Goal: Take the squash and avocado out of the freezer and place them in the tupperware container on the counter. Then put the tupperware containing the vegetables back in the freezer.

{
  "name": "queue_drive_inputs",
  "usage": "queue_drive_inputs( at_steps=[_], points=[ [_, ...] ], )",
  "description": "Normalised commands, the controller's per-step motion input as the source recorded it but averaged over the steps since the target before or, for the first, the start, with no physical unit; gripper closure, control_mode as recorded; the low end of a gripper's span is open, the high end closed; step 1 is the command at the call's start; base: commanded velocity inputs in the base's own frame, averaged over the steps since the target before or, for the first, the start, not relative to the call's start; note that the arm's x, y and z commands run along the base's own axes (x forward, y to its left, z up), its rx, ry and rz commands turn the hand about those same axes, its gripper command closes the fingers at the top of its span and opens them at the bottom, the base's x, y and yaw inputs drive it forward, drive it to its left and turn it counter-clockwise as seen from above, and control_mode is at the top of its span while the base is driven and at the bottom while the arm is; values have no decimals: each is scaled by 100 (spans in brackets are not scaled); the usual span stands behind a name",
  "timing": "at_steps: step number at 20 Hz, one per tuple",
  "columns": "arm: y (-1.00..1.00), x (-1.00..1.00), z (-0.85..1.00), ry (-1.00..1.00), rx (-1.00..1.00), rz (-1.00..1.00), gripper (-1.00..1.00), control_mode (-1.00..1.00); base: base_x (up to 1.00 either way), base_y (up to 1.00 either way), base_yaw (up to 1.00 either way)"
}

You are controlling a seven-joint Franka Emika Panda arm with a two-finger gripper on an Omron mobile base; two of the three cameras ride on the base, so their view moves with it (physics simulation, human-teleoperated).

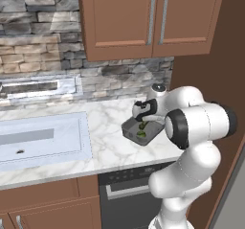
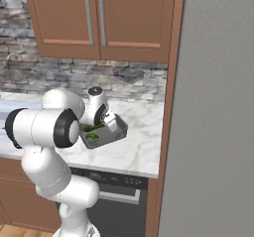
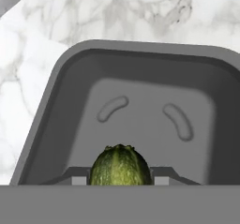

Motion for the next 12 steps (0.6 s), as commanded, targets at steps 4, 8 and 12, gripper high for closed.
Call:
queue_drive_inputs(
  at_steps=[4,8,12],
  points=[
    [0,0,-8,2,-1,-2,-100,-100,0,0,0],
    [0,0,-1,0,0,0,-100,-100,0,0,0],
    [0,-4,5,0,0,0,-100,-100,0,0,0]
  ],
)
